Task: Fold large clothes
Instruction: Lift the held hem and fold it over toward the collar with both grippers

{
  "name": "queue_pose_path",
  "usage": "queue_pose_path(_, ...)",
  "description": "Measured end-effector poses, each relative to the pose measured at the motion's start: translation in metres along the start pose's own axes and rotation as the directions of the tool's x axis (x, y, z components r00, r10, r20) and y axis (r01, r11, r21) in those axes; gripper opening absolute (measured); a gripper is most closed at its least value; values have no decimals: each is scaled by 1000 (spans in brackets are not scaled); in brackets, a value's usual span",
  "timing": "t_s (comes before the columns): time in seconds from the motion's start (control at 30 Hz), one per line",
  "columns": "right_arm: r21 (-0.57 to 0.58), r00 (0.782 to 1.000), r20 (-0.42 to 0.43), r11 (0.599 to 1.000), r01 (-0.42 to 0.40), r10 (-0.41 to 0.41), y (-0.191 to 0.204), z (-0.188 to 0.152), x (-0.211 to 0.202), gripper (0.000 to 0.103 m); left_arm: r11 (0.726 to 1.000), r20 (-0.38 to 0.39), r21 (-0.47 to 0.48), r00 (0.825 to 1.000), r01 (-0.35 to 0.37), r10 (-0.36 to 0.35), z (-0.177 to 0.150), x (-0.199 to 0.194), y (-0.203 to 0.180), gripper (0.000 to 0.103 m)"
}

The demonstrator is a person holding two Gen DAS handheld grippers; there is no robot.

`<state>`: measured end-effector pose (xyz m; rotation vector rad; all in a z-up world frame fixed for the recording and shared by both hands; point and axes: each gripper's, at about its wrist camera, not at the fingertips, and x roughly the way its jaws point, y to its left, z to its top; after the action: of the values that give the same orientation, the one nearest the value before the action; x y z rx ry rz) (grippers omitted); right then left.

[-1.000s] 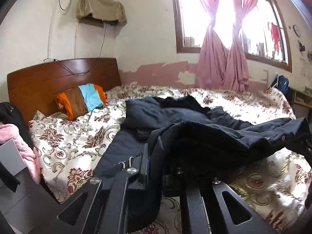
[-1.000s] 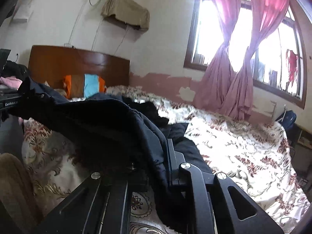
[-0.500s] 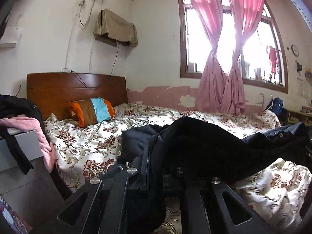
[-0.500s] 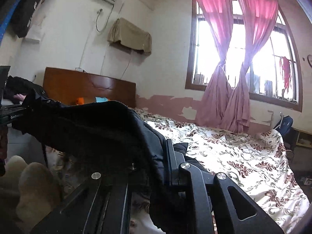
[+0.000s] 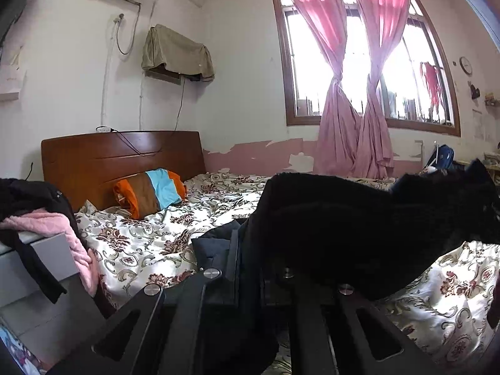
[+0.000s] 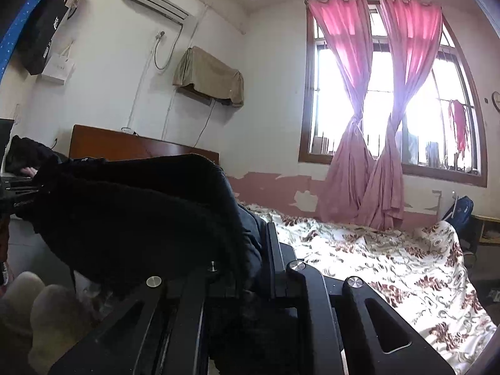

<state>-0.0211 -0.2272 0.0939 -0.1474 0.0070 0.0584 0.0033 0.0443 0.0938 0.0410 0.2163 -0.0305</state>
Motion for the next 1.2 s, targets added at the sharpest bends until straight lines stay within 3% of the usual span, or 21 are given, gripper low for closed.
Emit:
queue_pose_path(0.27, 93, 999, 0, 995, -47, 47, -11, -15, 72, 12, 1000, -25, -5, 1000, 6, -6, 8, 47, 4, 8)
queue_pose_path(0.43, 50, 998, 24, 997, -60, 59, -11, -21, 117, 12, 1000, -25, 21, 999, -23, 23, 9, 79, 3, 8)
queue_pose_path(0.63, 61, 997, 27, 996, -68, 66, -13, -10, 189, 12, 999, -11, 28, 999, -43, 44, 33, 129, 4, 8)
queue_pose_path(0.9, 59, 996, -56, 996, -69, 72, -4, -6, 301, 12, 1000, -90, 19, 996, 4, -2, 56, 230, 26, 8)
queue_pose_path(1.2, 141, 966, -246, 989, -47, 81, -1, -40, 396, 12, 996, -211, -59, 974, 71, -82, 29, 329, 39, 8)
